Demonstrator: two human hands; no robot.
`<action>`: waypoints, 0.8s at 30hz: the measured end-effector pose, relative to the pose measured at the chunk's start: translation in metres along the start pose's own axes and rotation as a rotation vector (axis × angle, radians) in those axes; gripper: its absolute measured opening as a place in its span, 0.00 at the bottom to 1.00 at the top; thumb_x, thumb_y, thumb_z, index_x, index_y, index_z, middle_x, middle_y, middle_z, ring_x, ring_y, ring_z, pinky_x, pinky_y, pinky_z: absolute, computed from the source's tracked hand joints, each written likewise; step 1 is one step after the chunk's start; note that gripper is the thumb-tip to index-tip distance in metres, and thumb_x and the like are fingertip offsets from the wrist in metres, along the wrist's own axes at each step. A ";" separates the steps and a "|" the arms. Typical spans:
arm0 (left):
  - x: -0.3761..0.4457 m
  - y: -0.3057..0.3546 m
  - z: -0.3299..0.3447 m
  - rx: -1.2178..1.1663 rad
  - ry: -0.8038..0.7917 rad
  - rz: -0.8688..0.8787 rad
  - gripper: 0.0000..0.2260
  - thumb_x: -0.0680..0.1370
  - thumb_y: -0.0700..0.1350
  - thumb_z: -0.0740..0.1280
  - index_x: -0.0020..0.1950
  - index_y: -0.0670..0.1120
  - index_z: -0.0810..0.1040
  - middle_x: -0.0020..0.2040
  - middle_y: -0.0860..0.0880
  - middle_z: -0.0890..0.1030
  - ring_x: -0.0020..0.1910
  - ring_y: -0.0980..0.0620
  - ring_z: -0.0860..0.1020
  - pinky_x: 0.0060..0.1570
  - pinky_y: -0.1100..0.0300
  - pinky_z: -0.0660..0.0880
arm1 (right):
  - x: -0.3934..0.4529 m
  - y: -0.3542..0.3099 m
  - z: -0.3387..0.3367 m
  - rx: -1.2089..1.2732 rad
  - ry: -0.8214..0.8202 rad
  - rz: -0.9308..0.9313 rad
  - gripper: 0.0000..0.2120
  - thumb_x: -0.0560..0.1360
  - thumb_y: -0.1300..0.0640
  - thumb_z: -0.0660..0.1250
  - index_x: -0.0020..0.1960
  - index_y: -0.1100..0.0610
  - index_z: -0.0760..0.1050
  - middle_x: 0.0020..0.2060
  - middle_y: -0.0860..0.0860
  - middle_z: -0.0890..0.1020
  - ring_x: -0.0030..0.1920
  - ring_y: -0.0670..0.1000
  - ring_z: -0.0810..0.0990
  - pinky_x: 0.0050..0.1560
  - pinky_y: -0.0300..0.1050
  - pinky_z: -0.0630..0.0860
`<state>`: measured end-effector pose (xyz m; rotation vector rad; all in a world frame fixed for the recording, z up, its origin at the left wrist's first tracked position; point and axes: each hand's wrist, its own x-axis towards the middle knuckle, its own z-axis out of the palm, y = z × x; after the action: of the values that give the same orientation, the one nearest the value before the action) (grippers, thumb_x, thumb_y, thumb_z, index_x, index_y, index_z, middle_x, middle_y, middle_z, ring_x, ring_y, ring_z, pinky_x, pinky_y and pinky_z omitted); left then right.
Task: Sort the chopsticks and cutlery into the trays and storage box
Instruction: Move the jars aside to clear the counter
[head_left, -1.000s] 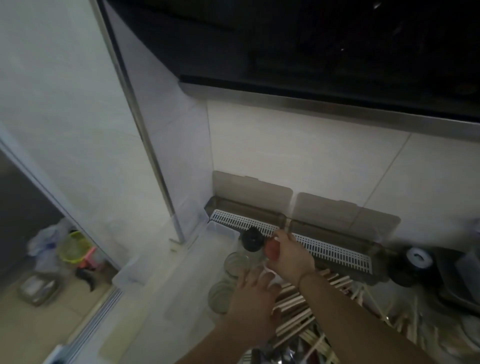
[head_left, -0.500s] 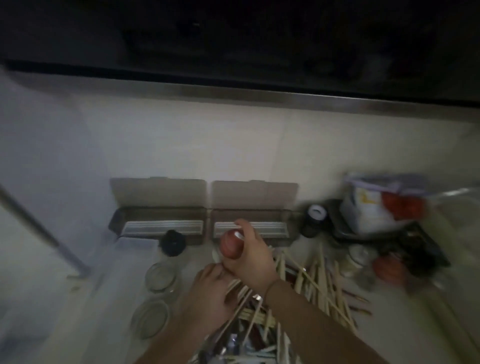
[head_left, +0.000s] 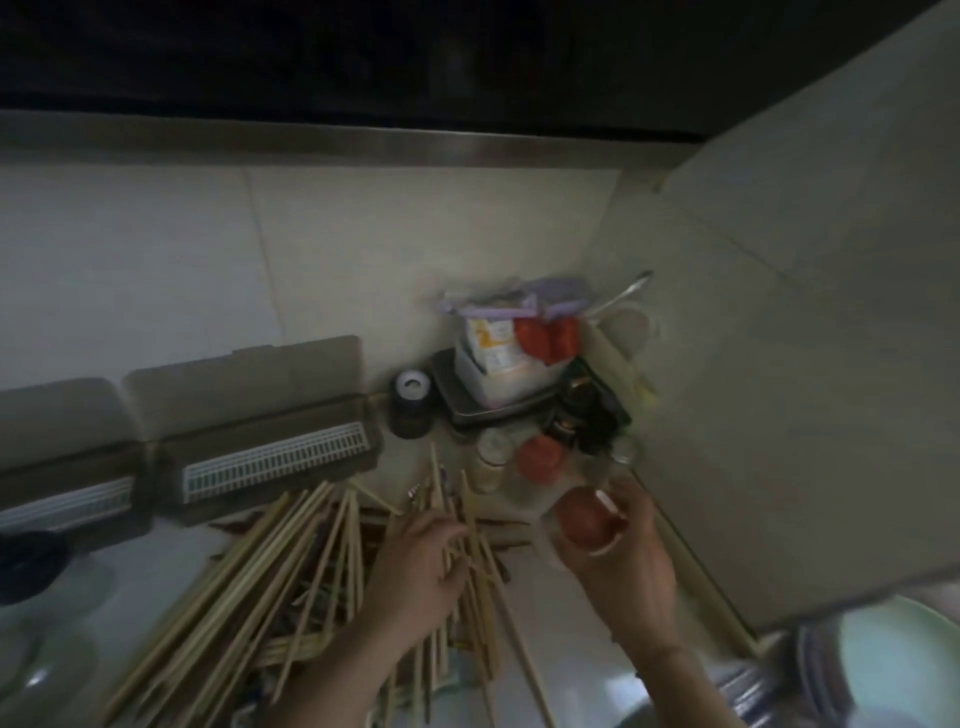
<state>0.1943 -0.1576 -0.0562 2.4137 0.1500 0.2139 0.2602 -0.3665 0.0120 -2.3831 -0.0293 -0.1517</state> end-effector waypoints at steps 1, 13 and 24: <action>0.008 0.009 0.011 -0.004 0.021 -0.015 0.14 0.75 0.49 0.68 0.60 0.51 0.80 0.59 0.54 0.77 0.61 0.52 0.73 0.62 0.63 0.67 | 0.008 0.016 -0.008 0.008 0.041 0.044 0.33 0.58 0.42 0.79 0.58 0.41 0.65 0.45 0.43 0.78 0.46 0.55 0.82 0.38 0.44 0.71; 0.073 0.068 0.076 -0.143 0.097 -0.256 0.22 0.73 0.46 0.72 0.67 0.49 0.73 0.62 0.51 0.75 0.62 0.51 0.73 0.61 0.55 0.71 | 0.082 0.100 0.004 0.150 0.126 0.160 0.25 0.63 0.57 0.78 0.57 0.53 0.72 0.46 0.50 0.80 0.46 0.56 0.80 0.44 0.41 0.69; 0.088 0.065 0.083 -0.193 0.149 -0.264 0.31 0.71 0.45 0.73 0.72 0.52 0.66 0.64 0.48 0.71 0.61 0.47 0.74 0.61 0.50 0.73 | 0.102 0.107 0.014 0.185 0.022 0.168 0.30 0.62 0.60 0.79 0.61 0.54 0.72 0.52 0.52 0.79 0.52 0.55 0.78 0.47 0.41 0.68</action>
<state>0.2996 -0.2457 -0.0650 2.1593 0.4904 0.2731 0.3696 -0.4368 -0.0592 -2.1872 0.1601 -0.0913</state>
